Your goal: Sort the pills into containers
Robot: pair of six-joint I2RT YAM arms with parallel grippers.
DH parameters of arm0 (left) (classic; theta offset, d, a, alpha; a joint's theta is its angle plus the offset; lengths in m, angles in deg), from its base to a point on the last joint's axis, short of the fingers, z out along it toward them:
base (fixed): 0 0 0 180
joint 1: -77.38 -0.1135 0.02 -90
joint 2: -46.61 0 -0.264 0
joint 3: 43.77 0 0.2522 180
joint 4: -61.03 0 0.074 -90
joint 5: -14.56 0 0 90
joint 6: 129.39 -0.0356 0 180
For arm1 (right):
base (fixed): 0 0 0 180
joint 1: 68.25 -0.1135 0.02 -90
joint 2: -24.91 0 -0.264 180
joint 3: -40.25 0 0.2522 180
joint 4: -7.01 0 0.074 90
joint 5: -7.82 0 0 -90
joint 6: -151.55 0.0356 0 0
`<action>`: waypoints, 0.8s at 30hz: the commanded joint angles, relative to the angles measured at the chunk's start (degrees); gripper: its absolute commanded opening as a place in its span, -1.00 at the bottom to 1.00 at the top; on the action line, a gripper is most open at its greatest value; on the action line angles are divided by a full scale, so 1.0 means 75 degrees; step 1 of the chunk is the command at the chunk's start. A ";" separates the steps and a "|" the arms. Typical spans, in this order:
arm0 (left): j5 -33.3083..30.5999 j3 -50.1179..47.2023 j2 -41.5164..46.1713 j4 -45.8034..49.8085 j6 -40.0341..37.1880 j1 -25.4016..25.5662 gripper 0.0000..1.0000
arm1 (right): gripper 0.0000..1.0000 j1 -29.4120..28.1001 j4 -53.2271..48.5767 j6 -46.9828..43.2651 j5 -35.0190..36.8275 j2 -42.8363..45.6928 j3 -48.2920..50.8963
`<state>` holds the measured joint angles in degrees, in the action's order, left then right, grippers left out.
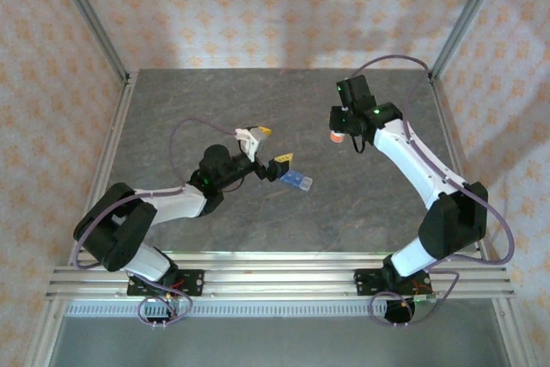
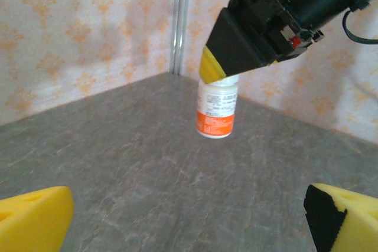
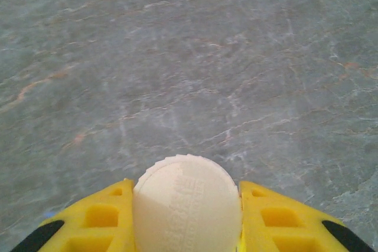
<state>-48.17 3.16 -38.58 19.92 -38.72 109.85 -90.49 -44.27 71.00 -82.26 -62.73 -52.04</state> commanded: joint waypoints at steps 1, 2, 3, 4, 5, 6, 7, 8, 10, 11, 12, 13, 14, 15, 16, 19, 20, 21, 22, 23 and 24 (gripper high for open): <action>-0.0667 0.0490 0.0241 0.1498 -0.0582 -0.0106 1.00 | -0.81 0.0099 0.0975 0.0085 0.0612 -0.0038 0.0395; -0.0848 0.0602 0.0246 0.1723 -0.0563 -0.0114 1.00 | -0.81 0.0138 0.1111 0.0096 0.0669 -0.0073 0.0519; -0.0964 0.0669 0.0249 0.1842 -0.0525 -0.0117 1.00 | -0.81 0.0181 0.1216 0.0102 0.0683 -0.0136 0.0601; -0.1053 0.0706 0.0238 0.1887 -0.0491 -0.0142 1.00 | -0.81 0.0228 0.1312 0.0124 0.0690 -0.0217 0.0658; -0.1111 0.0700 0.0231 0.1841 -0.0487 -0.0152 1.00 | -0.81 0.0291 0.1338 0.0155 0.0679 -0.0323 0.0681; -0.1210 0.0665 0.0248 0.1760 -0.0496 -0.0162 1.00 | -0.82 0.0341 0.1377 0.0188 0.0678 -0.0423 0.0691; -0.1366 0.0621 0.0258 0.1655 -0.0461 -0.0169 1.00 | -0.82 0.0381 0.1419 0.0205 0.0667 -0.0510 0.0707; -0.1526 0.0604 0.0274 0.1623 -0.0388 -0.0175 1.00 | -0.82 0.0419 0.1467 0.0233 0.0655 -0.0600 0.0741; -0.1646 0.0726 0.0335 0.1931 -0.0323 -0.0206 1.00 | -0.82 0.0484 0.1537 0.0285 0.0666 -0.0722 0.0839; -0.1683 0.0847 0.0376 0.2286 -0.0327 -0.0224 1.00 | -0.82 0.0494 0.1592 0.0324 0.0669 -0.0774 0.0936; -0.1713 0.0977 0.0416 0.2590 -0.0323 -0.0244 0.99 | -0.82 0.0503 0.1650 0.0355 0.0678 -0.0798 0.1010; -0.1685 0.1113 0.0441 0.2916 -0.0348 -0.0255 1.00 | -0.82 0.0505 0.1732 0.0407 0.0688 -0.0825 0.1135; -0.1599 0.1224 0.0455 0.3190 -0.0348 -0.0274 1.00 | -0.82 0.0505 0.1832 0.0444 0.0702 -0.0831 0.1263; -0.1510 0.1325 0.0469 0.3390 -0.0380 -0.0292 1.00 | -0.82 0.0516 0.1914 0.0473 0.0685 -0.0860 0.1368; -0.1436 0.1419 0.0483 0.3597 -0.0425 -0.0296 1.00 | -0.82 0.0525 0.2020 0.0495 0.0668 -0.0876 0.1490; -0.1523 0.1705 0.0472 0.4218 -0.0516 -0.0296 1.00 | -0.81 0.0548 0.2236 0.0641 0.0645 -0.0934 0.1772; -0.1641 0.1775 0.0467 0.4367 -0.0524 -0.0293 1.00 | -0.81 0.0551 0.2296 0.0698 0.0612 -0.0955 0.1866; -0.1769 0.1820 0.0466 0.4443 -0.0513 -0.0292 1.00 | -0.81 0.0565 0.2348 0.0734 0.0598 -0.0962 0.1931; -0.1900 0.1854 0.0480 0.4523 -0.0488 -0.0297 1.00 | -0.80 0.0574 0.2395 0.0781 0.0582 -0.0969 0.2005; -0.1985 0.1856 0.0494 0.4519 -0.0466 -0.0298 1.00 | -0.80 0.0586 0.2437 0.0802 0.0574 -0.0965 0.2069; -0.2035 0.1843 0.0506 0.4467 -0.0416 -0.0298 1.00 | -0.79 0.0586 0.2468 0.0819 0.0562 -0.0967 0.2122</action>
<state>-60.37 15.70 -36.24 49.78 -41.24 107.97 -86.60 -28.58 75.33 -79.15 -69.90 -37.02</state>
